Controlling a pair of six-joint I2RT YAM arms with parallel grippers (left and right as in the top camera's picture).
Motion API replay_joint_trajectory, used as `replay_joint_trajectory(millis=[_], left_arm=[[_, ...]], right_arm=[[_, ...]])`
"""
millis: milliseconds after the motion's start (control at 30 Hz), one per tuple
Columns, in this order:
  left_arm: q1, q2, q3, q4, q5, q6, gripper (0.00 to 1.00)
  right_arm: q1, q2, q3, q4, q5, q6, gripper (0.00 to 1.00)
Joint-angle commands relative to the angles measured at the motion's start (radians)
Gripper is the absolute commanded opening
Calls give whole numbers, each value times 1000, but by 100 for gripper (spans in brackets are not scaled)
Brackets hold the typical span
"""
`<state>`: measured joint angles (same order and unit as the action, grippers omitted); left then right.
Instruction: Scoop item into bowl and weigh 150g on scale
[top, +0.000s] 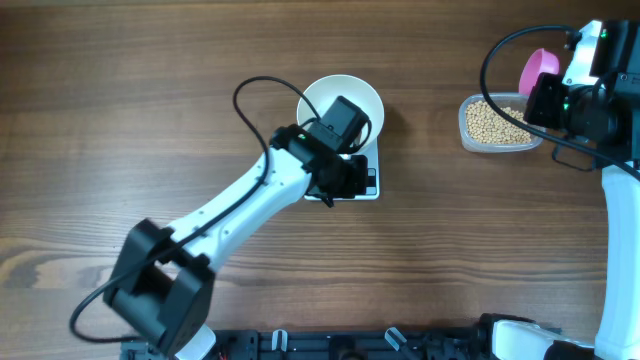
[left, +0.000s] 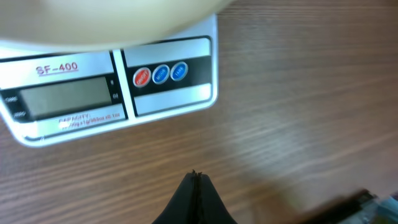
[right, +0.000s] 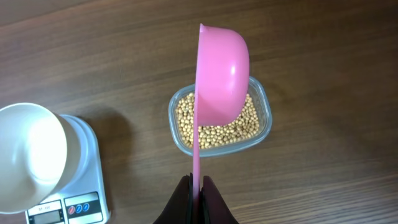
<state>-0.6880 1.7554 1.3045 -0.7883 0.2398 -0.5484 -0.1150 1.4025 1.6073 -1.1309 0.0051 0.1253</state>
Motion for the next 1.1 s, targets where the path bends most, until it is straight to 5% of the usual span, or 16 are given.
replay_joint_trajectory(millis=[0, 633, 1067], left_arm=[[-9, 69, -17, 35, -92, -18, 4], [-9, 135, -29, 198, -254, -6, 4], [-57, -158, -29, 93, -248, 47, 4]], right_arm=[[-3, -5, 16, 18, 21, -21, 4], [-3, -1, 16, 68, 51, -21, 4], [-3, -1, 16, 60, 51, -21, 4]])
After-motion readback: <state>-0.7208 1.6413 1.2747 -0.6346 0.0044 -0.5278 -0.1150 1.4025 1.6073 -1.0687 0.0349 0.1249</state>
